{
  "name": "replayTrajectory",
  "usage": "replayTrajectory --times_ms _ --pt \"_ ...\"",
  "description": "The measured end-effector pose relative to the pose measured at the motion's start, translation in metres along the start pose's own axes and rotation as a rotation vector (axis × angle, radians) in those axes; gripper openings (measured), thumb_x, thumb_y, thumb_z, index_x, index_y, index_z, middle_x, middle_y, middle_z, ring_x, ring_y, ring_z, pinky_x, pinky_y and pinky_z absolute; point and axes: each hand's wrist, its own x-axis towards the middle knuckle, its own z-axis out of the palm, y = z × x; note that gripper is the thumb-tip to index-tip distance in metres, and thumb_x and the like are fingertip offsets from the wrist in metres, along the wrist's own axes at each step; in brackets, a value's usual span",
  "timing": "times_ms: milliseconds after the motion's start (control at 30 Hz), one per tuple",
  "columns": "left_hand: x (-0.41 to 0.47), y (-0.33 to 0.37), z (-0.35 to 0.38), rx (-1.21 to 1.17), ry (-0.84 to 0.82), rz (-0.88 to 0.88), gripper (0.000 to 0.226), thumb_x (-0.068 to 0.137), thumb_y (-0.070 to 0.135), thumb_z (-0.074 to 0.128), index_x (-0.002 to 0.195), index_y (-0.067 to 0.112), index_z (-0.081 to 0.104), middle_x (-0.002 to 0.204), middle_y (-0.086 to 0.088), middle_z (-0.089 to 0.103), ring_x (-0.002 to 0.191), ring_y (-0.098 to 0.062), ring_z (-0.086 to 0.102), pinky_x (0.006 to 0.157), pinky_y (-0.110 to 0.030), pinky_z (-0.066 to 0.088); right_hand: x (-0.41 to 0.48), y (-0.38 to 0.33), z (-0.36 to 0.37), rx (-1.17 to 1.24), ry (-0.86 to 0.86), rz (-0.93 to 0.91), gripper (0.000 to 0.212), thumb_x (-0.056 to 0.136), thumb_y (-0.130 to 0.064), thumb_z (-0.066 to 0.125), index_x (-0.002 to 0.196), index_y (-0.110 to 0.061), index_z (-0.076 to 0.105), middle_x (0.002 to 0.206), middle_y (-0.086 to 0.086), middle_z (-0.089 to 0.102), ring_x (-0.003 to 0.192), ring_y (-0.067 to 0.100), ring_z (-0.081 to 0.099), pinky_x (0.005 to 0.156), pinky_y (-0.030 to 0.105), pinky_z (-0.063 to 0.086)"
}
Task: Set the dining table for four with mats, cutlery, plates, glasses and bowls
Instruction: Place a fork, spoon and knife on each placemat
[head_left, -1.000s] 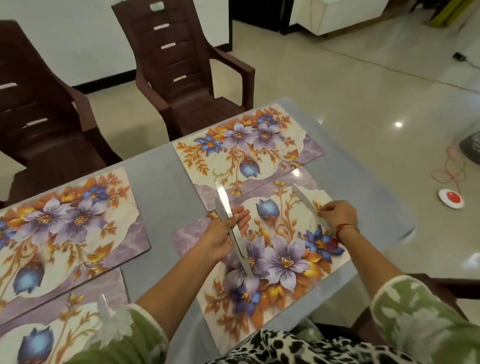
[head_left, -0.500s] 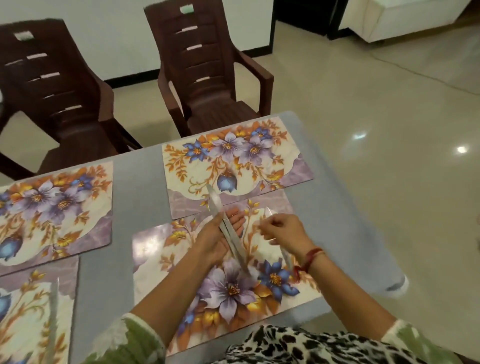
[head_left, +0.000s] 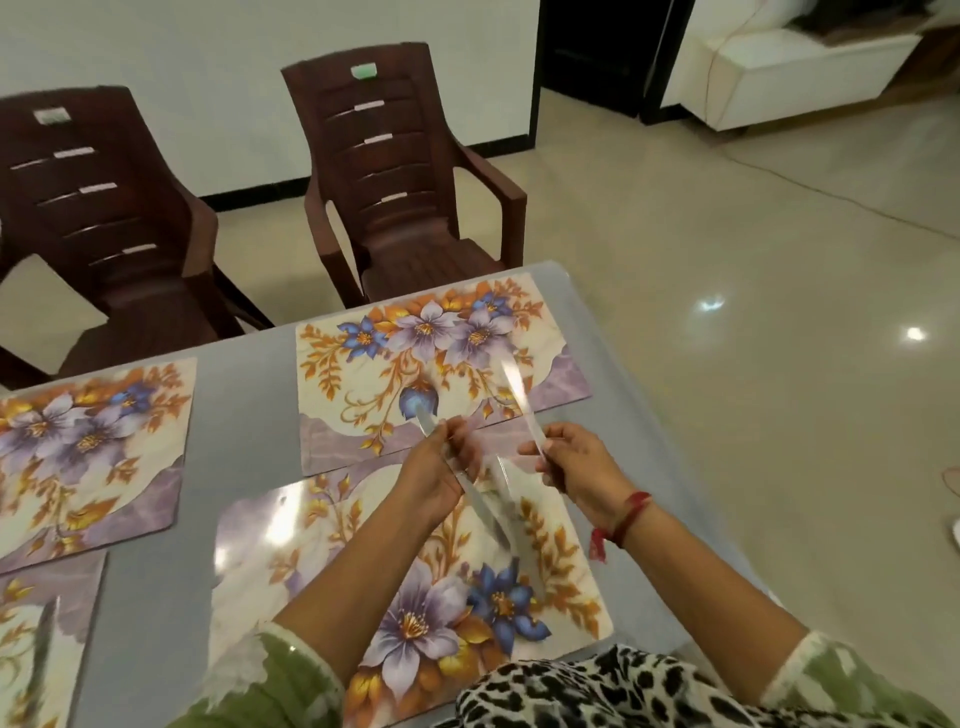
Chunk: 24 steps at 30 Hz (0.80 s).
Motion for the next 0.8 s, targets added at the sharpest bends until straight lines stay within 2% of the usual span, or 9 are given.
replayTrajectory --times_ms 100,233,300,367,467,567,667,733,800 --pt "0.017 -0.01 0.019 -0.044 0.058 0.021 0.032 0.103 0.03 0.036 0.075 0.017 0.047 0.043 0.007 0.037 0.031 -0.004 0.031 0.032 -0.013 0.028 0.018 -0.004 -0.042 0.006 -0.06 0.061 0.021 0.096 0.0 0.034 0.099 -0.012 0.051 0.069 0.001 0.051 0.048 0.007 0.038 0.04 0.017 0.028" --pt "0.049 -0.046 0.067 -0.137 0.029 0.058 0.014 0.087 0.015 0.038 0.073 0.015 0.04 0.054 0.003 0.041 0.032 -0.005 0.025 0.03 -0.014 0.019 0.055 -0.01 -0.114 -0.187 -0.118 0.042 0.016 0.099 -0.015 0.039 0.093 -0.019 0.053 0.064 -0.003 0.045 0.047 0.007 0.031 0.04 0.016 0.022" --pt "0.072 -0.067 0.1 -0.176 0.081 0.126 0.008 0.079 0.008 0.037 0.075 0.015 0.038 0.056 0.001 0.043 0.032 -0.005 0.026 0.03 -0.014 0.021 0.083 -0.017 -0.156 -0.224 -0.163 0.036 0.017 0.1 -0.016 0.039 0.092 -0.019 0.054 0.063 -0.003 0.046 0.046 0.006 0.032 0.04 0.015 0.023" --pt "0.091 -0.088 0.13 -0.19 0.143 0.179 0.016 0.087 0.005 0.033 0.076 0.015 0.038 0.053 0.001 0.045 0.032 -0.005 0.029 0.031 -0.014 0.025 0.108 -0.031 -0.192 -0.259 -0.2 0.024 0.017 0.1 -0.014 0.039 0.091 -0.019 0.053 0.063 -0.002 0.047 0.045 0.006 0.034 0.039 0.015 0.024" --pt "0.11 -0.118 0.18 -0.181 0.243 0.225 0.023 0.098 0.014 0.037 0.078 0.016 0.046 0.053 0.003 0.052 0.037 -0.006 0.043 0.04 -0.015 0.039 0.137 -0.06 -0.236 -0.249 -0.27 0.013 0.017 0.1 -0.01 0.038 0.09 -0.014 0.051 0.066 0.001 0.051 0.046 0.007 0.041 0.039 0.015 0.032" --pt "0.114 -0.137 0.214 -0.145 0.368 0.317 0.02 0.102 0.02 0.036 0.089 0.015 0.05 0.073 -0.003 0.062 0.062 -0.015 0.061 0.055 -0.024 0.054 0.16 -0.084 -0.259 -0.228 -0.365 0.044 0.014 0.1 -0.007 0.037 0.093 -0.008 0.049 0.074 0.005 0.059 0.054 0.012 0.051 0.046 0.02 0.043" --pt "0.117 -0.141 0.229 -0.142 0.464 0.413 0.013 0.104 0.021 0.03 0.103 0.016 0.042 0.093 -0.009 0.061 0.08 -0.023 0.064 0.062 -0.032 0.058 0.183 -0.098 -0.263 -0.331 -0.46 0.044 0.013 0.099 -0.008 0.037 0.096 -0.007 0.05 0.079 0.005 0.064 0.05 0.009 0.046 0.044 0.022 0.034" --pt "0.114 -0.139 0.232 -0.161 0.499 0.451 0.015 0.104 0.022 0.029 0.101 0.016 0.042 0.091 -0.008 0.059 0.078 -0.021 0.065 0.065 -0.032 0.055 0.191 -0.106 -0.256 -0.341 -0.506 0.044 0.014 0.099 -0.013 0.037 0.096 -0.009 0.05 0.073 0.004 0.062 0.044 0.007 0.038 0.042 0.02 0.027" --pt "0.112 -0.133 0.232 -0.241 0.52 0.489 0.016 0.104 0.018 0.031 0.096 0.015 0.045 0.082 -0.006 0.057 0.07 -0.018 0.065 0.06 -0.028 0.055 0.198 -0.117 -0.248 -0.366 -0.561 0.018 0.017 0.1 -0.022 0.041 0.096 -0.01 0.053 0.067 0.001 0.057 0.042 0.006 0.033 0.04 0.018 0.025"
